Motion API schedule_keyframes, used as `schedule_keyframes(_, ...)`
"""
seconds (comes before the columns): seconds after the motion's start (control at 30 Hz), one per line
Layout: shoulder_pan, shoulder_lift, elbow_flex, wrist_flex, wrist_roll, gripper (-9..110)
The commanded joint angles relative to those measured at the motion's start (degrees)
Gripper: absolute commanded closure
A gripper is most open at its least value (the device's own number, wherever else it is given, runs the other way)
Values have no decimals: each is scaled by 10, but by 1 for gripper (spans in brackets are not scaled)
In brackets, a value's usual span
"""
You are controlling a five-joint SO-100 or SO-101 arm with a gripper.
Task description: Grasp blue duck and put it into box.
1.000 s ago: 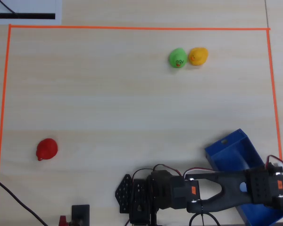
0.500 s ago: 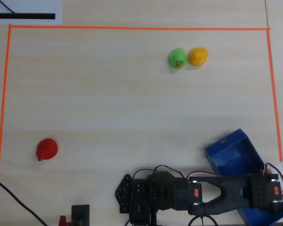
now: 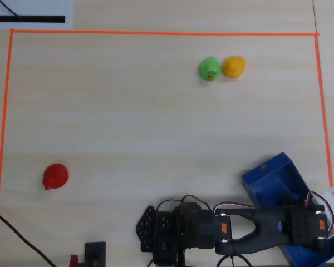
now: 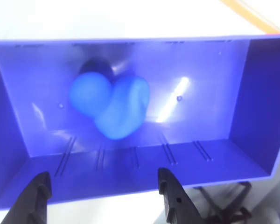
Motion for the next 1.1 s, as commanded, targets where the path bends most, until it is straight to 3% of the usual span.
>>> schedule_keyframes(0.0, -31, 54, 1, -21, 18, 75)
schedule_keyframes(0.1, -158, 94, 4, -100, 134, 89)
schedule_keyframes(0.23, -448, 136, -21, -152, 304, 101)
schedule_keyframes(0.37, -692, 254, 111, -141, 312, 101)
schedule_keyframes(0.5, -837, 457, 369, -150, 301, 101)
schedule_keyframes(0.77, -938, 848, 763, -62, 261, 101)
schedule_keyframes(1.07, -948, 962, 904, -40, 248, 101)
